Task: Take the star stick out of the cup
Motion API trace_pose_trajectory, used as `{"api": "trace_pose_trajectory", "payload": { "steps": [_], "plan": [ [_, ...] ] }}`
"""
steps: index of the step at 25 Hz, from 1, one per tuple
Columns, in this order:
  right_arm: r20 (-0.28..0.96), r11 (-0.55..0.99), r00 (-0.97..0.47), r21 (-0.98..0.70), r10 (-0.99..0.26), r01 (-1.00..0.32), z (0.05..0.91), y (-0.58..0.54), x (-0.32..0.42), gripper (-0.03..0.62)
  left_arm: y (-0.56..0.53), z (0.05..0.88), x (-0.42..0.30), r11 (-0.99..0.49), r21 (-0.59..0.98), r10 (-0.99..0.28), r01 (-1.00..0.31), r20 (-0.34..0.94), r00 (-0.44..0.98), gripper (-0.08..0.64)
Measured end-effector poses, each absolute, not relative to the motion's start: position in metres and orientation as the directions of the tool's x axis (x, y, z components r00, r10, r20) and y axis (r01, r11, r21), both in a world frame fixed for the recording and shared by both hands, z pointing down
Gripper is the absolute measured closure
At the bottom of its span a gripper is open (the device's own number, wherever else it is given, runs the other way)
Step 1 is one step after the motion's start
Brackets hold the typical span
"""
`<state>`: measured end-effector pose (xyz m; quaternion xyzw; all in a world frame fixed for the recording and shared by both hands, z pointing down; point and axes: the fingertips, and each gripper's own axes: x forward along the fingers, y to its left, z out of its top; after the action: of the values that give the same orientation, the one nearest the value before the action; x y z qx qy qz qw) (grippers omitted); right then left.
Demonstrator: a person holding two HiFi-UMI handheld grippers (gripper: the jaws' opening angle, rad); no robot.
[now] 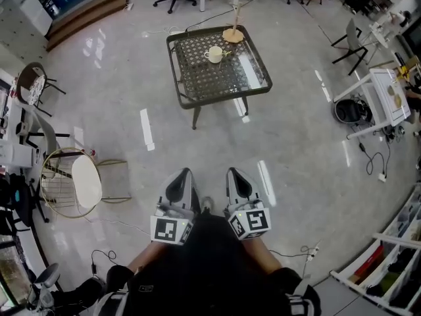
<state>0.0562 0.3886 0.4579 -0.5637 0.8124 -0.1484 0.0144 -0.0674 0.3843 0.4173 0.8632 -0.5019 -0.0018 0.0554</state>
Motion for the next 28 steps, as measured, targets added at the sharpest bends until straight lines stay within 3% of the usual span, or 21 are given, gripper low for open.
{"api": "trace_pose_trajectory", "payload": {
  "steps": [9,28],
  "plan": [
    [0.159,0.307,-0.354,-0.259,-0.922,-0.916,0.470,0.318,0.067,0.583,0.311,0.426,-0.048,-0.512,0.119,-0.853,-0.851,0.052,0.520,0.548],
    [0.191,0.203,-0.243,-0.206,-0.951,-0.957,0.451,0.082,0.028,0.583,0.062,0.404,-0.083,-0.619,0.141,-0.781,-0.773,-0.006,0.624,0.548]
  ]
}}
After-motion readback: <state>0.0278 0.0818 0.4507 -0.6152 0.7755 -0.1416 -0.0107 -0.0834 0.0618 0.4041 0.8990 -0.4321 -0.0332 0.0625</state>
